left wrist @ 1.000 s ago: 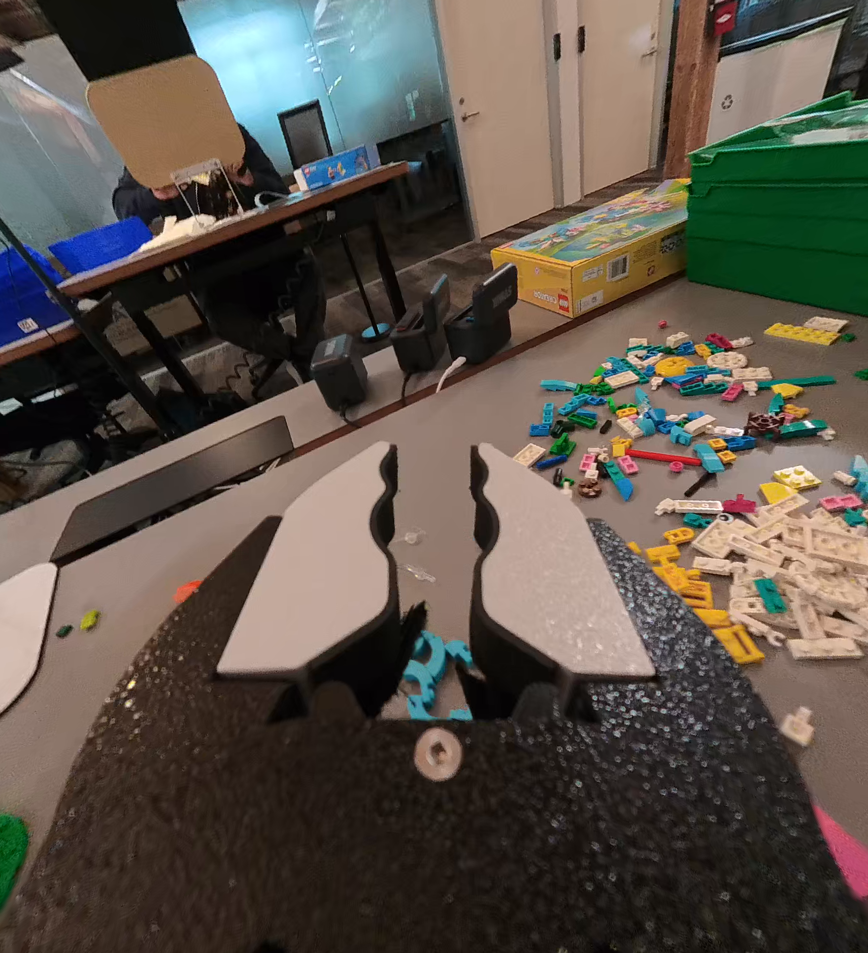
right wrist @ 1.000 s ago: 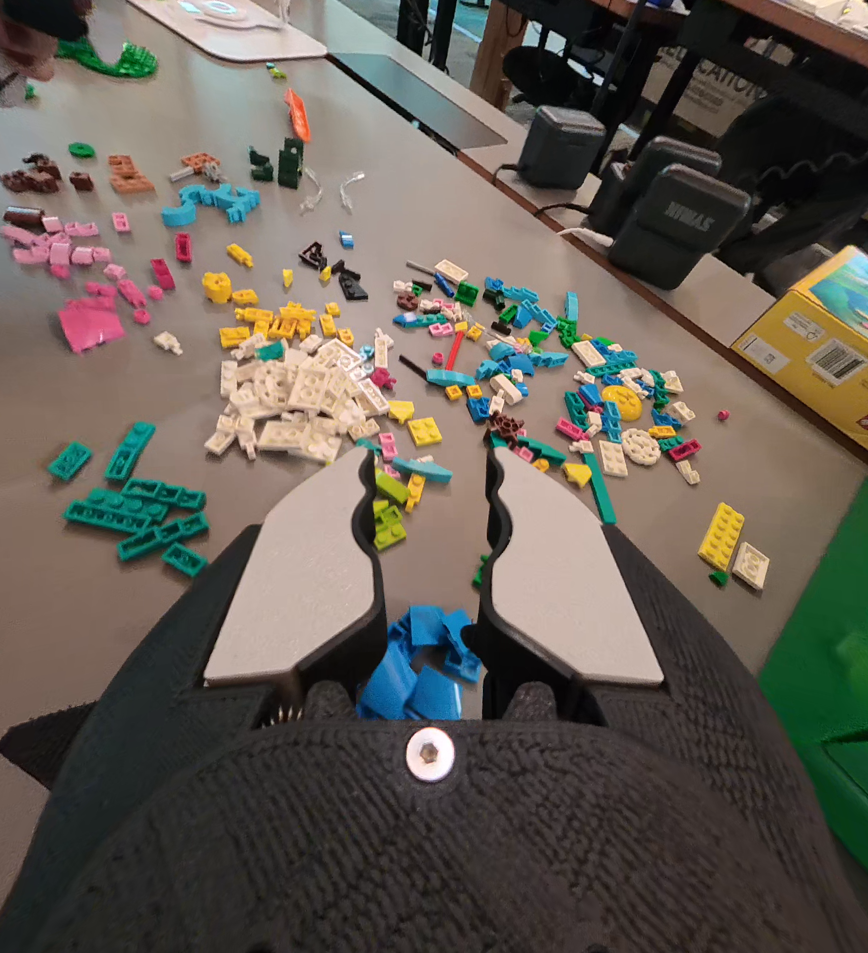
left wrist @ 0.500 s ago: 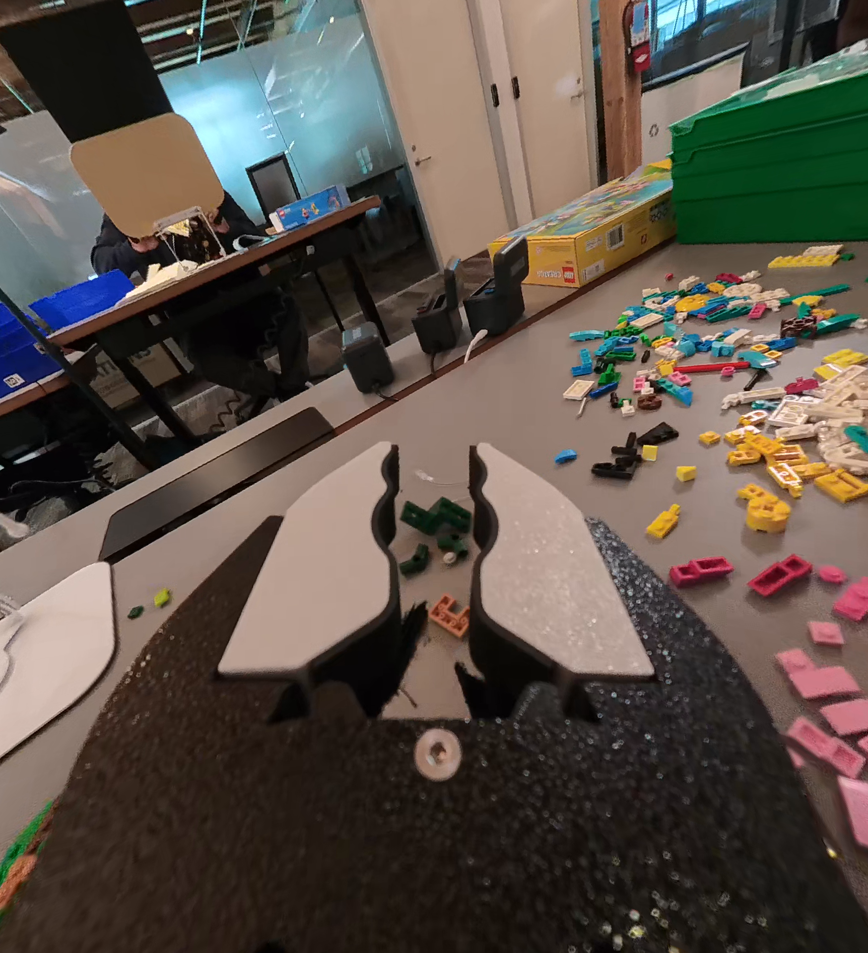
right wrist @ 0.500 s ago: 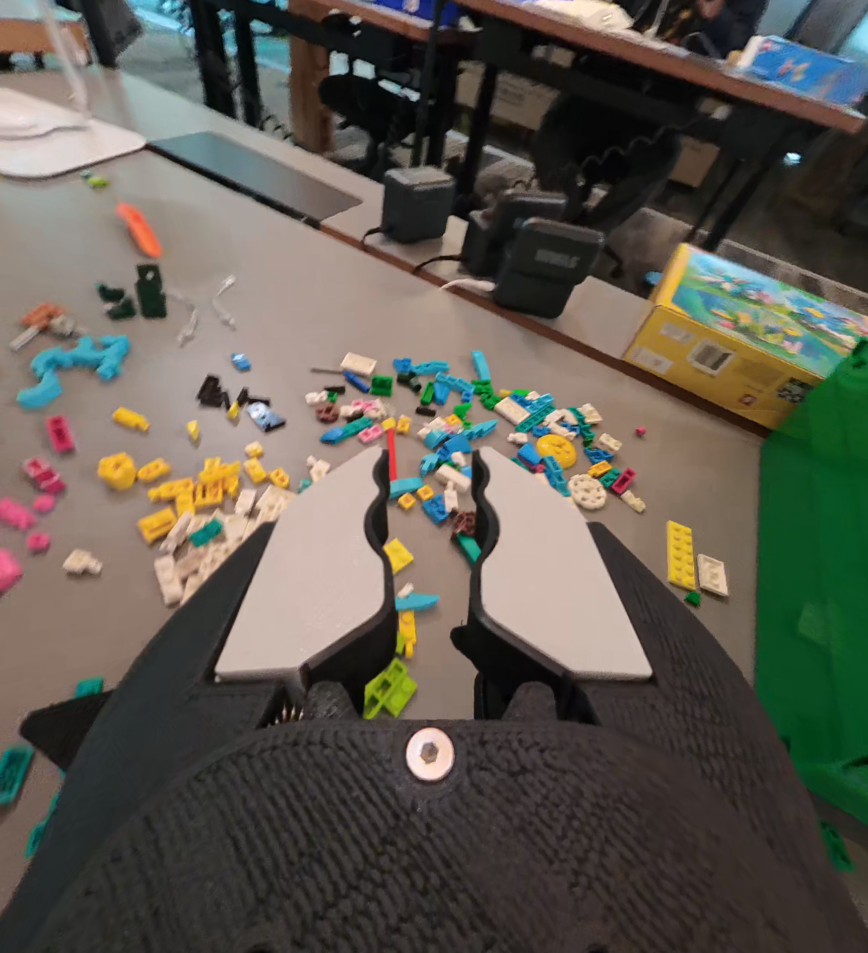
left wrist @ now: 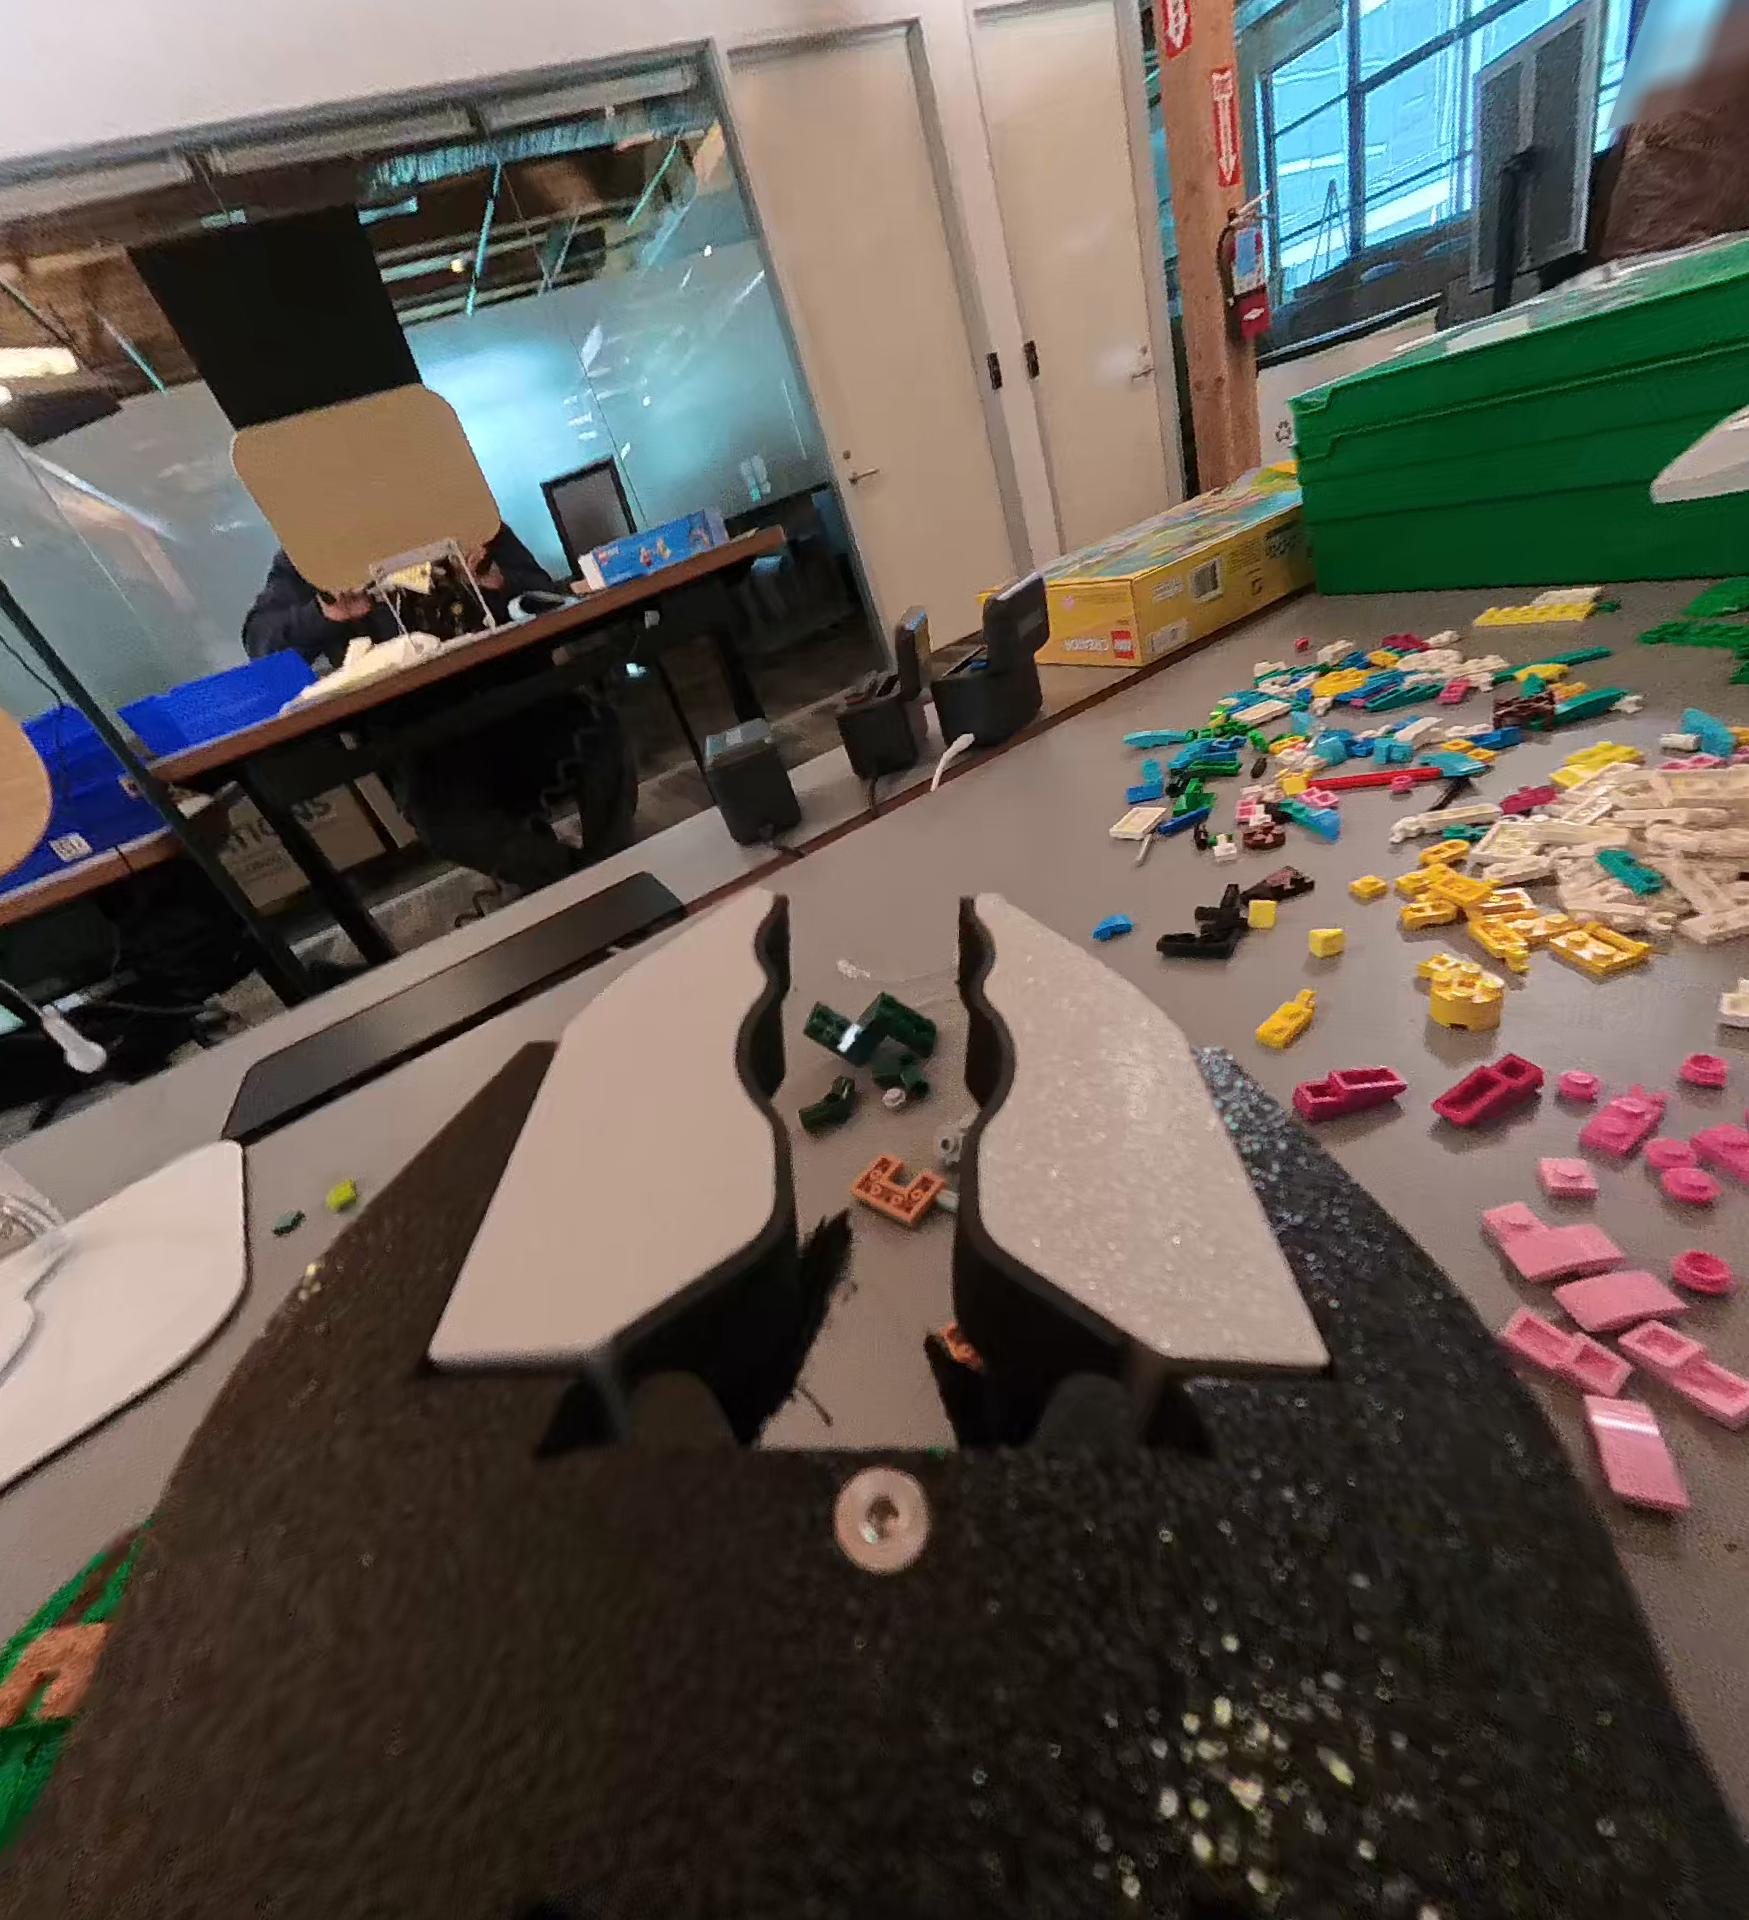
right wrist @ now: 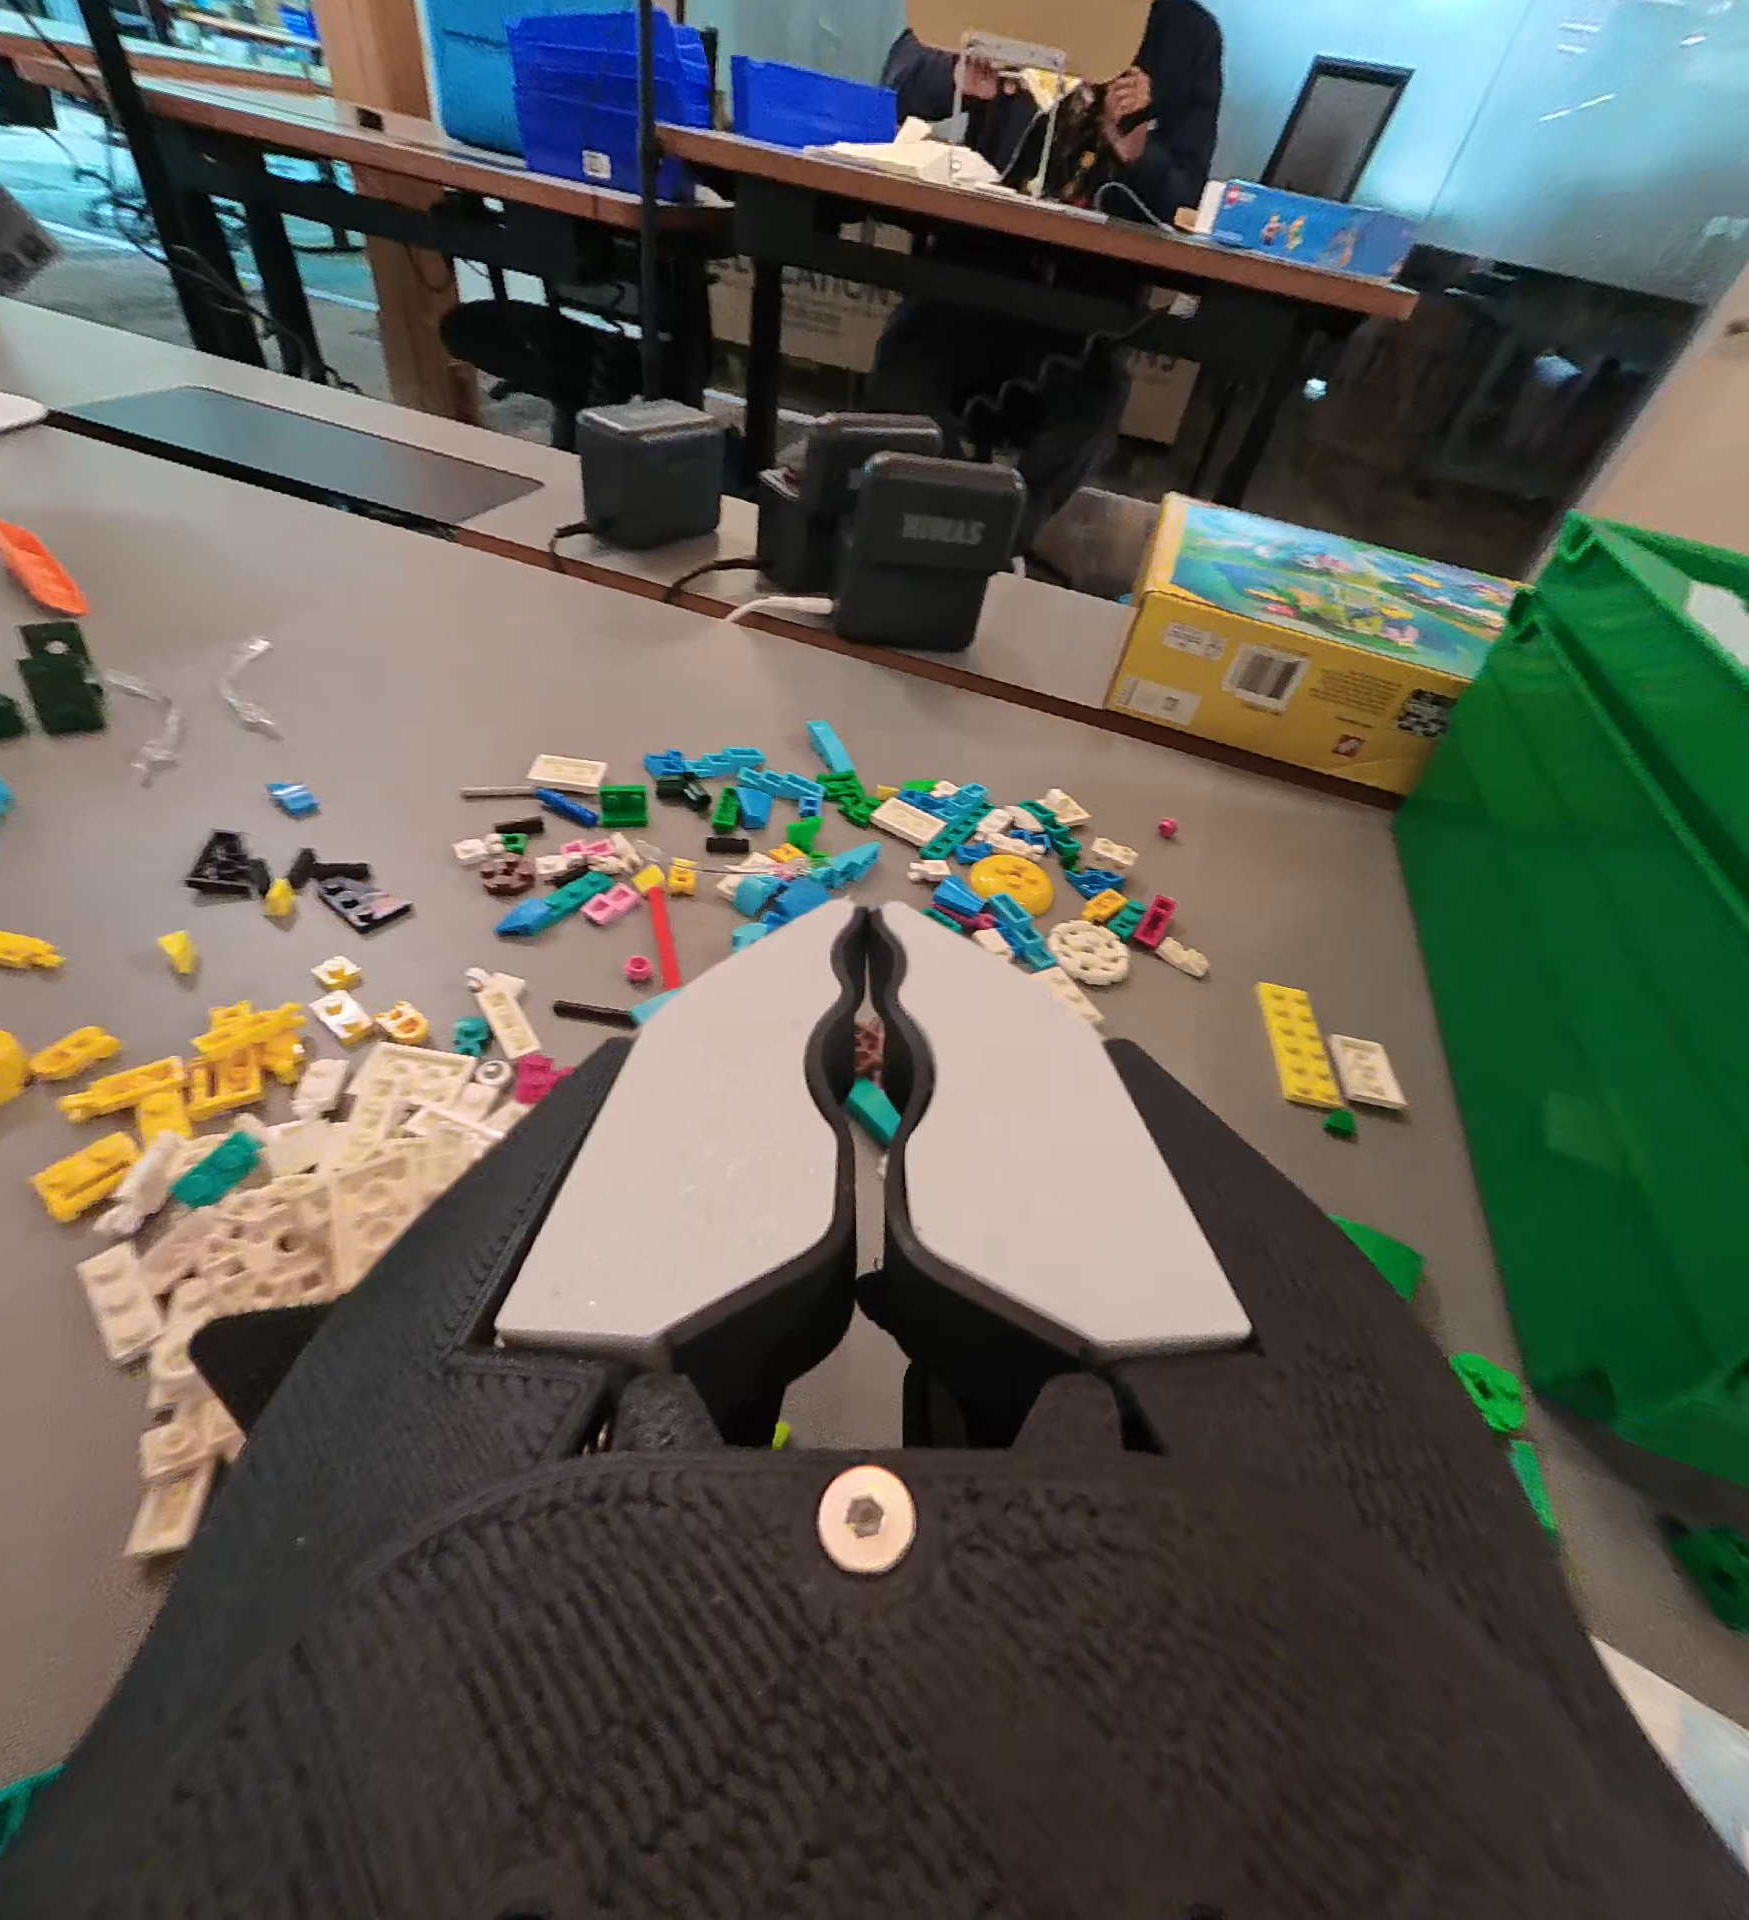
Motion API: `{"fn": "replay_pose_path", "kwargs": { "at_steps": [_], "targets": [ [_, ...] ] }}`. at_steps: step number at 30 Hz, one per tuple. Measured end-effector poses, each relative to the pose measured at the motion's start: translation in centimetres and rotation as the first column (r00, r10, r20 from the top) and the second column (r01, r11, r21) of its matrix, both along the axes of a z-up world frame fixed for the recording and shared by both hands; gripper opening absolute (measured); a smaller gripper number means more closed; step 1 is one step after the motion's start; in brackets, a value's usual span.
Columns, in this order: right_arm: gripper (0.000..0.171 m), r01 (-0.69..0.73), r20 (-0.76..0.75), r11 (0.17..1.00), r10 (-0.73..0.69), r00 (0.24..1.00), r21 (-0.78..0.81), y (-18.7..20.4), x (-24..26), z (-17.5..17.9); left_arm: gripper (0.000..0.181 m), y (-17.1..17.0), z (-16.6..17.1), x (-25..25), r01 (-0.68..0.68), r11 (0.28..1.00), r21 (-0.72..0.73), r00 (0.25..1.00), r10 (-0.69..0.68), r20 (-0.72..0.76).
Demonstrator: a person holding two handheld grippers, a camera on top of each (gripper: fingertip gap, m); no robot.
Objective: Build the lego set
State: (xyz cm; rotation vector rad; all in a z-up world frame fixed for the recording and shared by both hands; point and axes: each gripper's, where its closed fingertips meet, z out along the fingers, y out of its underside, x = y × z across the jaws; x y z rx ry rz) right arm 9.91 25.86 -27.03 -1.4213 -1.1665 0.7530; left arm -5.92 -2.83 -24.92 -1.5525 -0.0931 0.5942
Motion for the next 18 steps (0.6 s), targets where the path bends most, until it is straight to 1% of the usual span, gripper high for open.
{"fn": "replay_pose_path", "kwargs": {
  "at_steps": [2, 4, 5, 7, 10, 12, 16, 18],
  "targets": [
    [0.000, 0.046, -0.016, 0.999, -0.046, 0.999, 0.015, 0.8, 0.2, 0.0, 0.030, -0.2, 0.7, 0.5, -0.012, 1.000, 0.016, 0.996, 0.013, -0.085],
    [0.000, 0.075, -0.030, 0.997, -0.074, 0.997, 0.027, 1.2, 0.2, 0.0, 0.031, -0.8, 2.0, 0.5, -0.047, 0.997, 0.062, 0.983, 0.057, -0.172],
    [0.000, 0.092, -0.035, 0.995, -0.091, 0.995, 0.041, 1.4, 0.3, 0.1, 0.031, -1.0, 2.6, 0.7, -0.044, 0.996, 0.082, 0.979, 0.059, -0.194],
    [0.000, 0.128, -0.054, 0.988, -0.124, 0.991, 0.086, 1.6, 0.6, 0.6, 0.030, -1.0, 3.0, 1.3, -0.009, 0.995, 0.099, 0.984, 0.026, -0.177],
    [0.000, 0.167, -0.060, 0.972, -0.159, 0.985, 0.166, 1.8, 1.2, 1.5, 0.030, -0.7, 2.6, 1.4, 0.013, 0.995, 0.094, 0.993, -0.002, -0.116],
    [0.000, 0.193, -0.083, 0.961, -0.180, 0.980, 0.196, 1.8, 1.6, 2.3, 0.029, -0.5, 2.2, 1.0, 0.005, 0.996, 0.084, 0.993, 0.005, -0.116],
    [0.000, 0.273, -0.135, 0.927, -0.245, 0.960, 0.258, 2.5, 2.8, 3.6, 0.022, -0.5, 2.0, -0.3, -0.040, 0.996, 0.084, 0.983, 0.055, -0.176],
    [0.000, 0.318, -0.172, 0.906, -0.279, 0.945, 0.278, 3.0, 3.5, 4.1, 0.021, -0.5, 1.4, -1.4, -0.060, 0.995, 0.081, 0.989, 0.071, -0.130]
  ]
}}
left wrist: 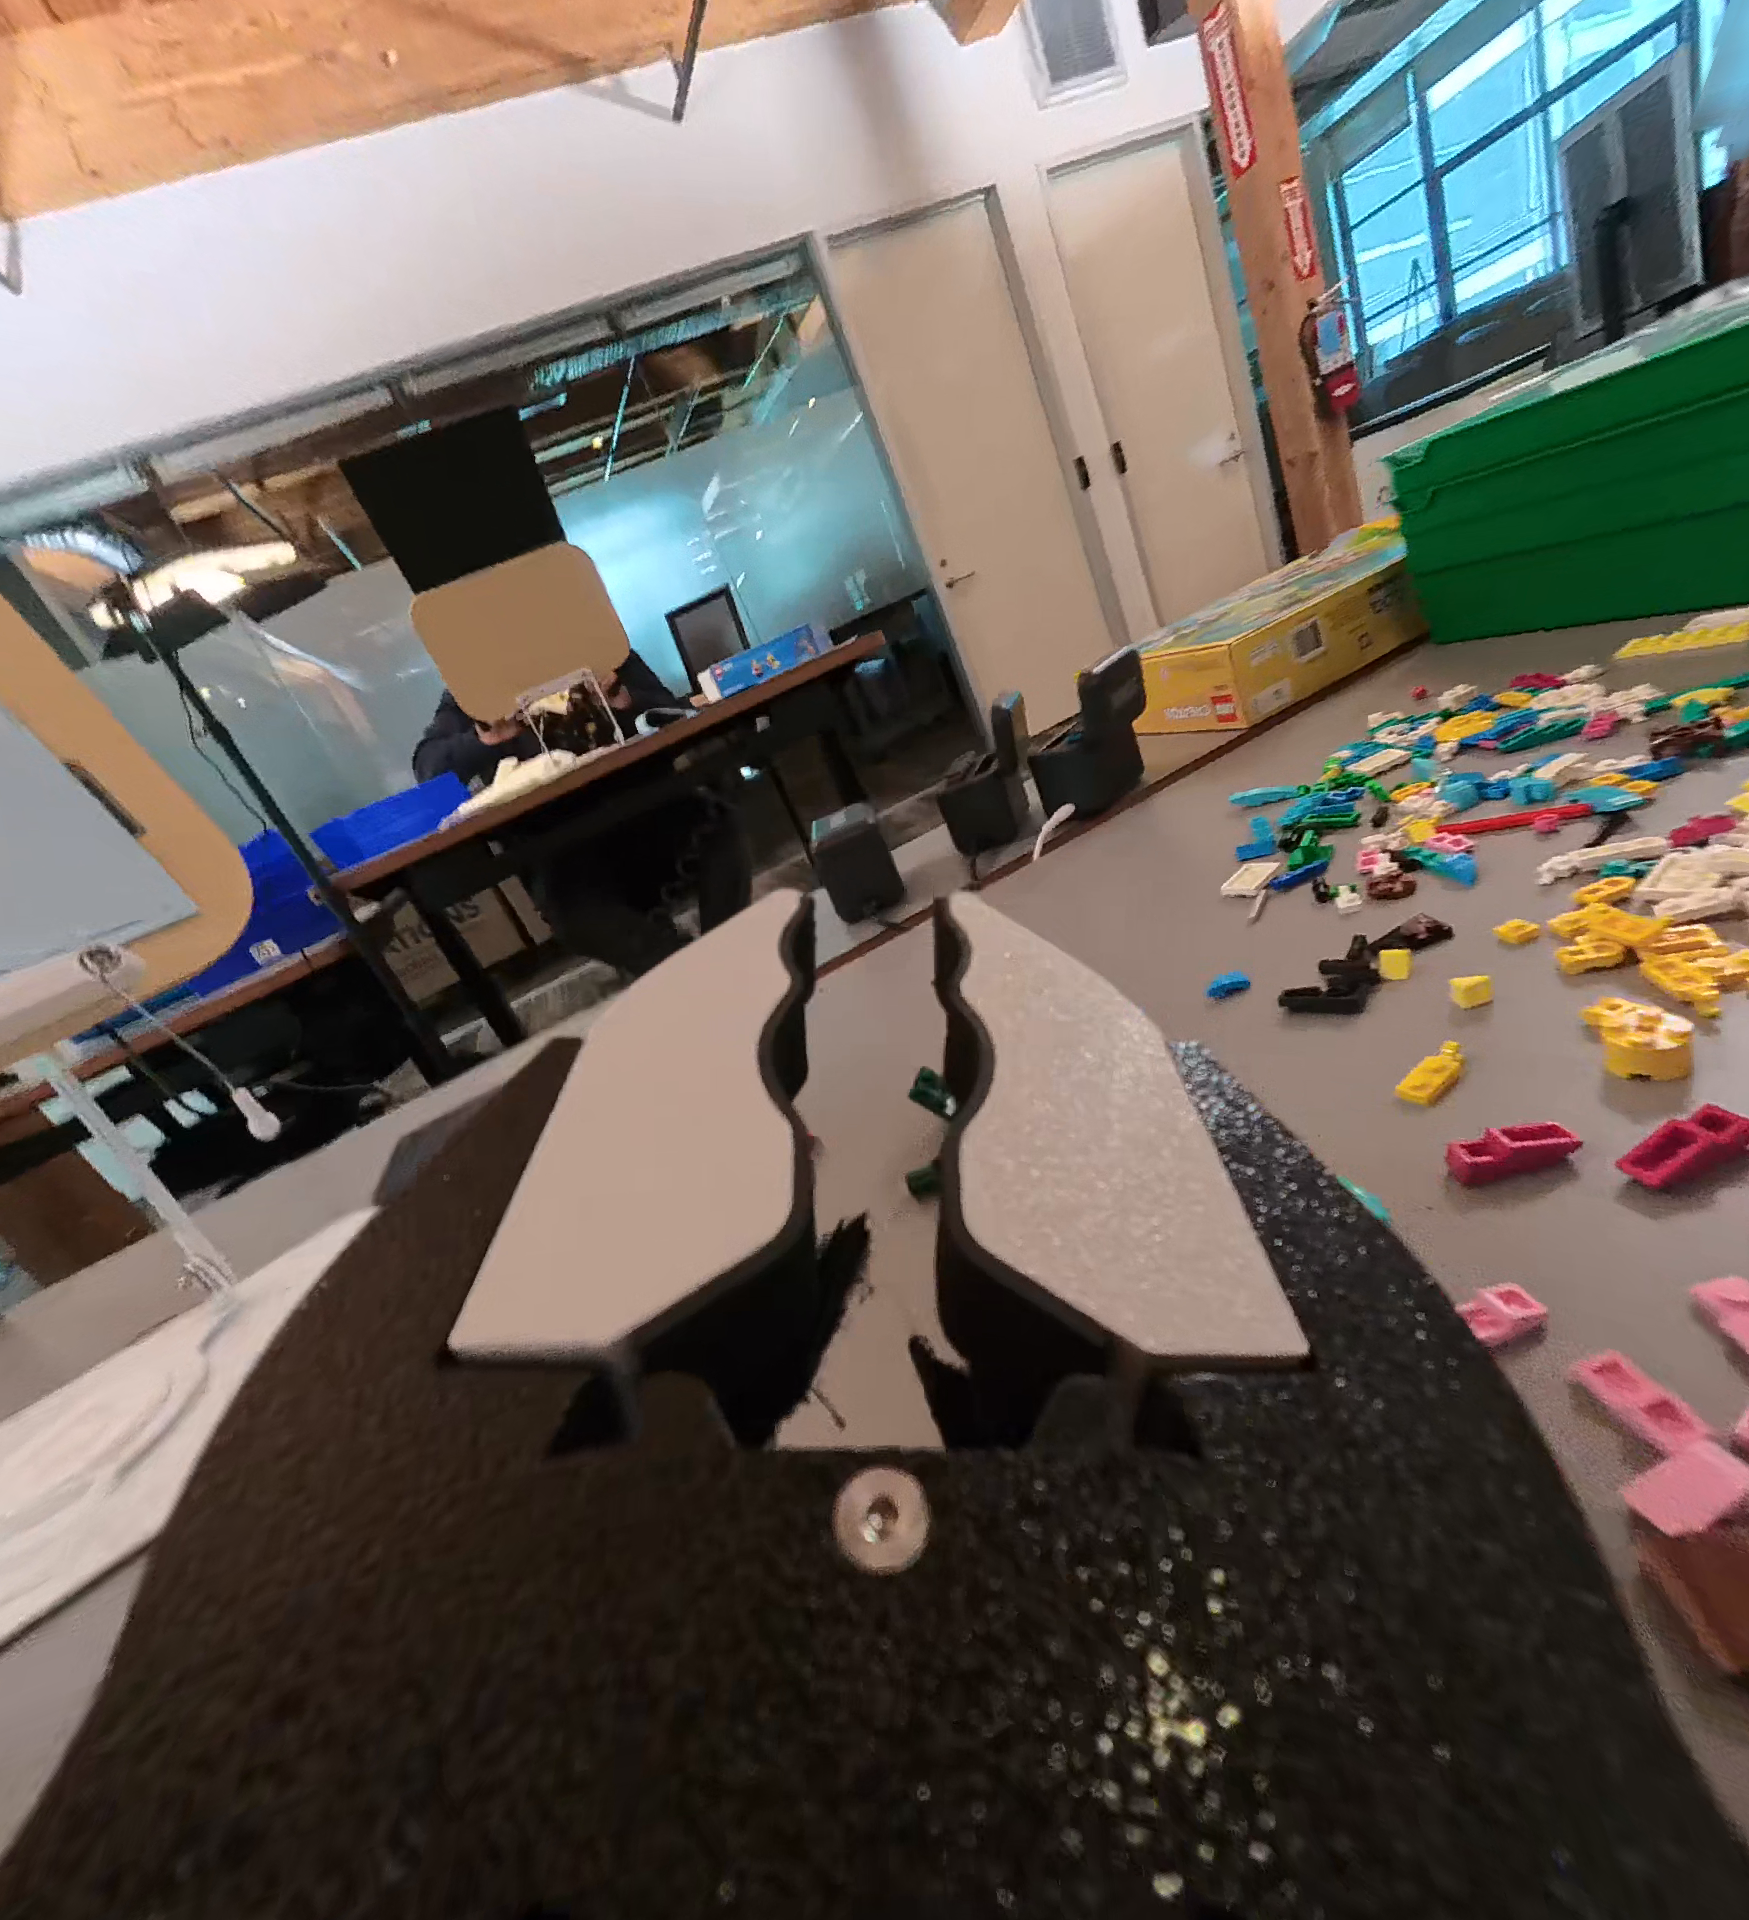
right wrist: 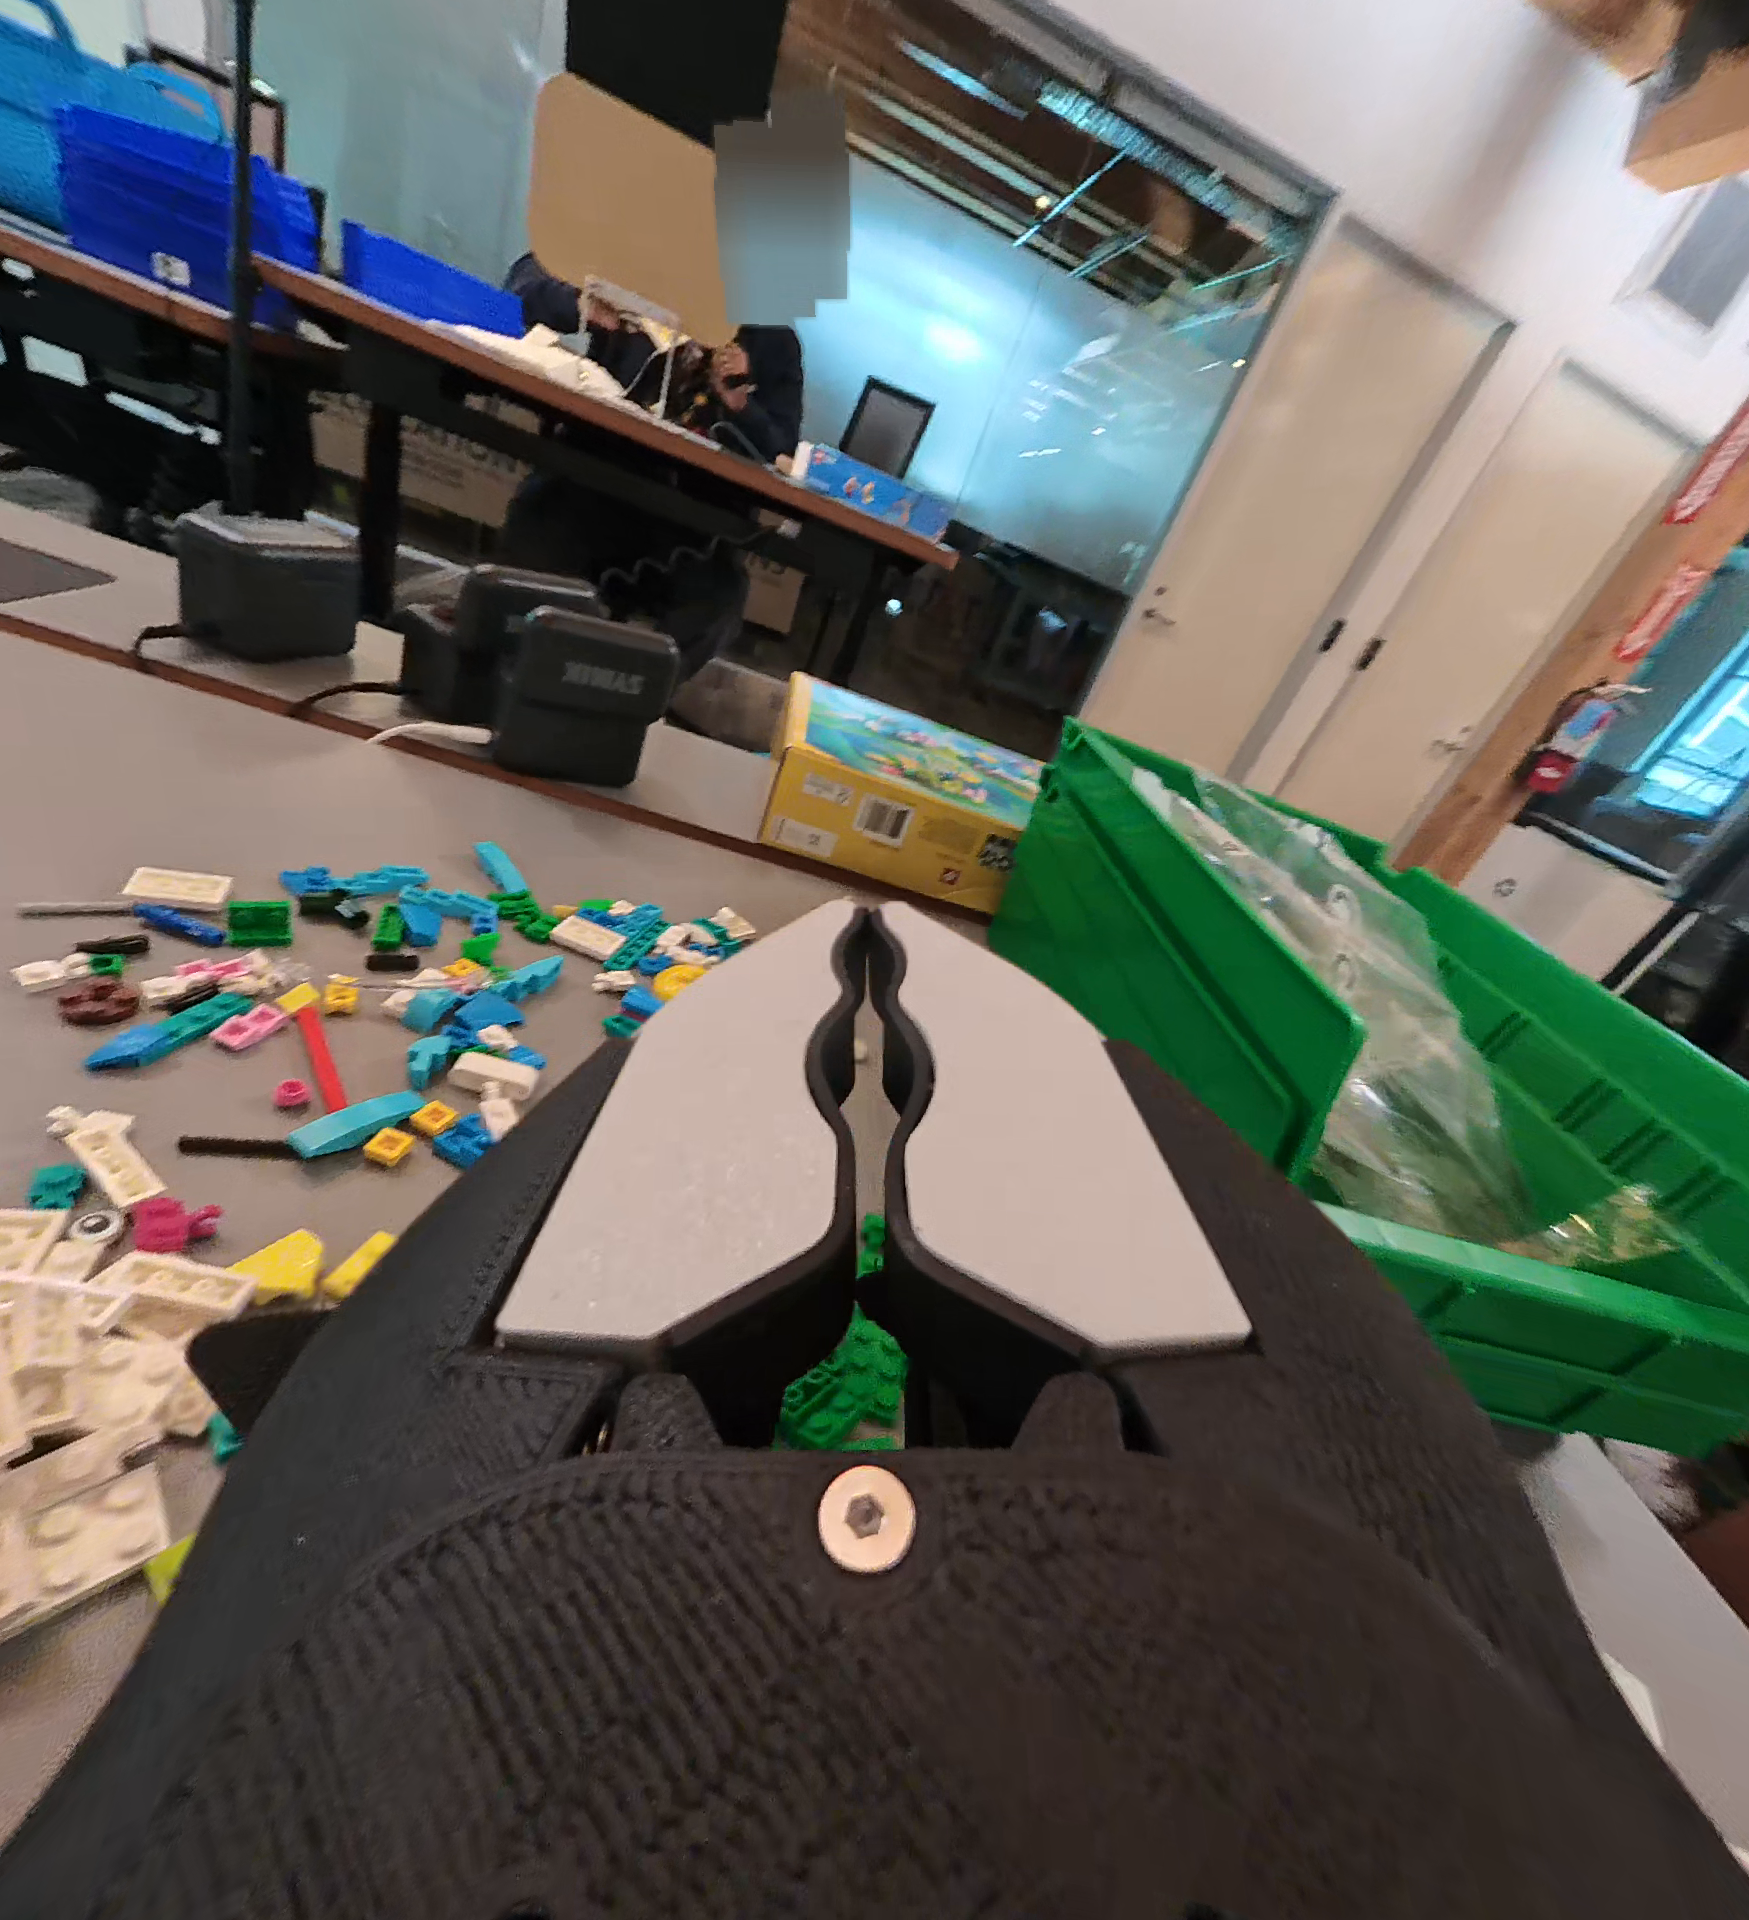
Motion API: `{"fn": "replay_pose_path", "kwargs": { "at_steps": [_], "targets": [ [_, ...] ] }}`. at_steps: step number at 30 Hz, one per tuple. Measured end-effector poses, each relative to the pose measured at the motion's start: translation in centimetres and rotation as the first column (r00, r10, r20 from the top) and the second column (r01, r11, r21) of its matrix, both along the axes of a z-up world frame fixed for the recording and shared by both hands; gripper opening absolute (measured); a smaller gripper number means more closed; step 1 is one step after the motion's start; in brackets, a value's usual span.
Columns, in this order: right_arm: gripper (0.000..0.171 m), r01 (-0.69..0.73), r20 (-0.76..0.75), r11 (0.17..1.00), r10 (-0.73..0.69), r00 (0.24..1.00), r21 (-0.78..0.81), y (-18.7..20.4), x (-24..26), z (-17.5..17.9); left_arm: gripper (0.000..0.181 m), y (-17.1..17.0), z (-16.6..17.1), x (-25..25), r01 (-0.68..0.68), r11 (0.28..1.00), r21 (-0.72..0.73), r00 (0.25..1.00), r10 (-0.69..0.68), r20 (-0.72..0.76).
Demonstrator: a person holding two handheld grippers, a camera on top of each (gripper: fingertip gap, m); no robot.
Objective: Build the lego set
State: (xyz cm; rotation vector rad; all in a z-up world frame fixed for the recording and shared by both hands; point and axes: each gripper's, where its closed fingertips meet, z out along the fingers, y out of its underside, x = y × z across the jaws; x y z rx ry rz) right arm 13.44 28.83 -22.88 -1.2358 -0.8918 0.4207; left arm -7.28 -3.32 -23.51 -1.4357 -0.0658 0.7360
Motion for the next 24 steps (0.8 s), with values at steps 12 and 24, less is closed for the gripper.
{"fn": "replay_pose_path", "kwargs": {
  "at_steps": [12, 24],
  "targets": [
    [0.000, 0.128, -0.017, 0.984, -0.127, 0.992, 0.125, 1.3, 1.7, 0.0, 0.019, -1.3, -0.8, -1.4, -0.010, 0.998, 0.066, 0.985, -0.002, 0.172],
    [0.000, 0.145, -0.038, 0.956, -0.139, 0.989, 0.255, 0.0, 1.9, 1.3, 0.019, -1.3, -0.4, 0.4, 0.046, 0.997, 0.069, 0.990, -0.055, 0.134]
  ]
}}
